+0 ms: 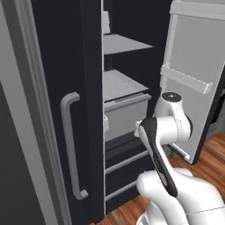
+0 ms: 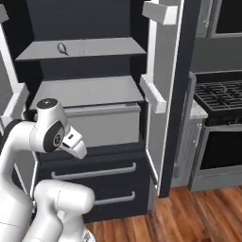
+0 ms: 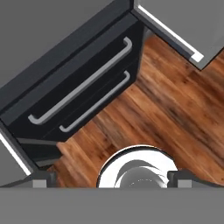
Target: Gather the cucumber and carrot from the fridge and place them on a tray on the dining counter. Then gather the fishs from the fridge and place them on the other tray.
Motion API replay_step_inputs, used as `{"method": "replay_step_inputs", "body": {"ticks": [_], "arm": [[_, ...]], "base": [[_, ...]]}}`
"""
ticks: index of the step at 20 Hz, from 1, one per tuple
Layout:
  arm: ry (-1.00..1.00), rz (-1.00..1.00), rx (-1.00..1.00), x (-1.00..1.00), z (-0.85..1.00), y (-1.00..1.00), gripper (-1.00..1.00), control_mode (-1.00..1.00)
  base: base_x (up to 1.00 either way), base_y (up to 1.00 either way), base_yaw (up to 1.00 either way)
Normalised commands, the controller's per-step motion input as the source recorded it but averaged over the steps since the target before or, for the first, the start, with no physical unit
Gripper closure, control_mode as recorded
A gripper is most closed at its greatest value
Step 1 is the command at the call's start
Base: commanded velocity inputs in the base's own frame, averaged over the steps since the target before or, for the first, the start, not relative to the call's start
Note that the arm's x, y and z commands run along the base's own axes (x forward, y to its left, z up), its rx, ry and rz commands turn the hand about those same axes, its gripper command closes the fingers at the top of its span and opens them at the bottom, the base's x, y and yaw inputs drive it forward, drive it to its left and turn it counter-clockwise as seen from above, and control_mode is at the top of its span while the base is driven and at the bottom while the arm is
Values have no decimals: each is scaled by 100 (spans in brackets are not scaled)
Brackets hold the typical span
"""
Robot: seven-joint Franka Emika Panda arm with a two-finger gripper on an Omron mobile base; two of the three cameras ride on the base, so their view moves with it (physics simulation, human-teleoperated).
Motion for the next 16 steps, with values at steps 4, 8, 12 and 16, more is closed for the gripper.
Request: {"method": "replay_step_inputs", "body": {"ticks": [4, 8, 12, 16], "arm": [[0, 0, 0, 0, 0, 0, -100, 100], [0, 0, 0, 0, 0, 0, -100, 100], [0, 0, 0, 0, 0, 0, -100, 100], [0, 0, 0, 0, 0, 0, -100, 100]], "base": [[51, -43, 34], [60, -22, 34], [48, -10, 29], [27, -5, 24]]}}
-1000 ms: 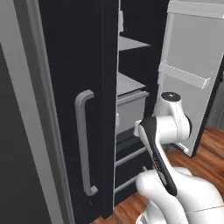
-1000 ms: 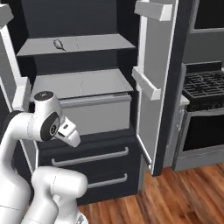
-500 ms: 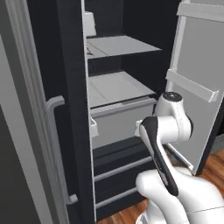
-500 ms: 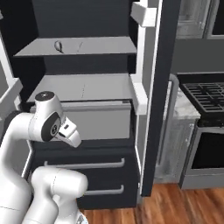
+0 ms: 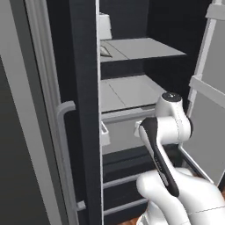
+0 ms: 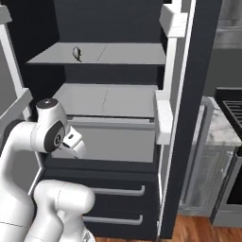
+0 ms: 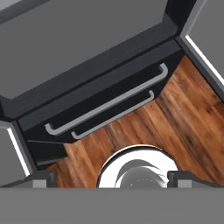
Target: Gather the cucumber and carrot from the fridge and place them on a tray on the dining counter. Then gather the fishs from the fridge and place them on the other tray.
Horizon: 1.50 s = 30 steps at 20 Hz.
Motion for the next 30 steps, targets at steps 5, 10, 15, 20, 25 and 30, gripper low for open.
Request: {"method": "replay_step_inputs", "body": {"ticks": [5, 10, 15, 20, 25, 30], "arm": [[0, 0, 0, 0, 0, 0, -100, 100], [0, 0, 0, 0, 0, 0, -100, 100], [0, 0, 0, 0, 0, 0, -100, 100], [0, 0, 0, 0, 0, 0, -100, 100], [0, 0, 0, 0, 0, 0, -100, 100], [0, 0, 0, 0, 0, 0, -100, 100]], "base": [[32, -30, 25], [41, -34, 25], [42, -25, 19], [49, -26, 13], [48, -31, 12], [53, -32, 13]]}}
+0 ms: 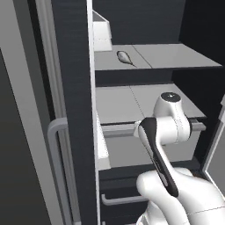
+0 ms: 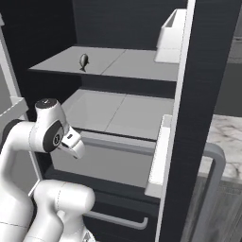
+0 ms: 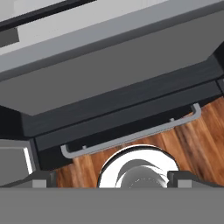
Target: Gather the cucumber and carrot from the fridge and place them on a tray on the dining counter. Then gather the fishs from the fridge and place them on the other tray.
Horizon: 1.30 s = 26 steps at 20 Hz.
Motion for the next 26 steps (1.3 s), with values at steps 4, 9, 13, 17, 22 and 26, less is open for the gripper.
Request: {"method": "replay_step_inputs", "body": {"ticks": [4, 9, 13, 17, 22, 26], "arm": [[-2, 7, 3, 28, 7, -18, -100, -100], [-25, 21, 1, 38, 52, -26, -100, -100], [-39, 21, -3, 14, 97, -5, -100, -100], [-33, 16, -6, 17, 100, 0, -100, -100], [-22, 13, -14, 17, 100, 0, -100, -100], [-17, 9, -17, 31, 97, 3, -100, -100]], "base": [[30, -16, 7], [0, 0, 0], [0, 0, 0], [0, 0, 0], [0, 0, 0], [0, 0, 0]]}}
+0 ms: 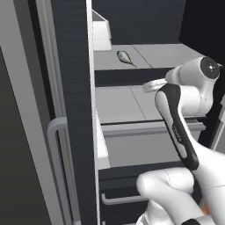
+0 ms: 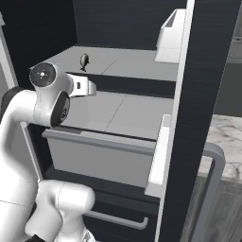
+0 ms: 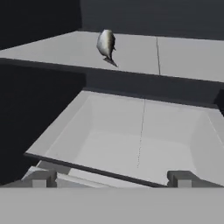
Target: Gather the cucumber and carrot from the fridge and place them on a tray on the dining counter. Then gather the fishs from the fridge and place them on the other tray.
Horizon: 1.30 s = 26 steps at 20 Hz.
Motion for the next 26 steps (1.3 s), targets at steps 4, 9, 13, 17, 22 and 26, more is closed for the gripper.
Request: {"method": "replay_step_inputs", "body": {"ticks": [4, 9, 13, 17, 22, 26], "arm": [[-9, 2, -14, 42, 93, 7, -100, -100], [-3, 1, -11, 67, 70, 15, -100, -100], [1, 1, -6, 83, 29, 22, -100, -100], [22, 3, 0, 92, -22, 27, -100, -100], [25, 6, 0, 87, -35, 15, -100, -100], [12, 2, 0, 76, -12, 16, -100, -100]], "base": [[0, 0, 0], [0, 0, 0], [0, 0, 0], [0, 0, 0], [0, 0, 0], [0, 0, 0]]}}
